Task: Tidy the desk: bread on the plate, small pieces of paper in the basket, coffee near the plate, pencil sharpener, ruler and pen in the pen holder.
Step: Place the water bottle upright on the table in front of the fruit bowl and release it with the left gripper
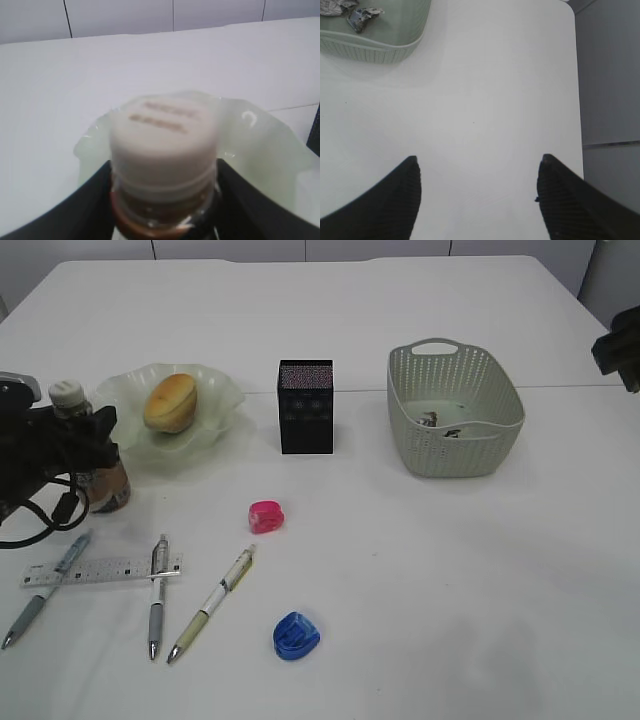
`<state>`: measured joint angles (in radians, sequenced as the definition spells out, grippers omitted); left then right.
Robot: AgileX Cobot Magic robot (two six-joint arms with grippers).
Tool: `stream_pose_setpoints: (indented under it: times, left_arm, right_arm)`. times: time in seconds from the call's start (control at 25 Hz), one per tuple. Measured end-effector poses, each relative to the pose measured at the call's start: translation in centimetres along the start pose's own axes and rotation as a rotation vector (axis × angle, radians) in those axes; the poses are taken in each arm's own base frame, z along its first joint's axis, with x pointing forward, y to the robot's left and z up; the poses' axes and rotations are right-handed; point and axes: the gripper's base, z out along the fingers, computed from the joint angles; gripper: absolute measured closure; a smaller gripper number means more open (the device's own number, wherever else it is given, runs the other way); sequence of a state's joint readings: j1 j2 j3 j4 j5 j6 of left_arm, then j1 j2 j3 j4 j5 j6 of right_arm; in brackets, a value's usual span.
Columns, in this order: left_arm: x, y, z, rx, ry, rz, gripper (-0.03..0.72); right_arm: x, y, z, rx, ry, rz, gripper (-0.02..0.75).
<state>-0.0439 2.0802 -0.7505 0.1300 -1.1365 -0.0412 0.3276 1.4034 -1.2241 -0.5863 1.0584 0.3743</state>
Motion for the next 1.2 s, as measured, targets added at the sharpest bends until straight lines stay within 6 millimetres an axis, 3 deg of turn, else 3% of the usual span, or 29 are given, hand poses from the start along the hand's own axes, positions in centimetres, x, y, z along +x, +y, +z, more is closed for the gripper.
stream_pose_setpoints:
  times: [0.68,1.2]
  left_arm:
    - [0.0,0.0,0.0,0.000,0.000,0.000,0.264]
    - [-2.9,0.0,-0.4,-0.003,-0.050,0.011,0.264]
  right_arm:
    - [0.0,0.0,0.0,0.000,0.000,0.000,0.178]
    - [0.0,0.0,0.0,0.000,0.000,0.000,0.178]
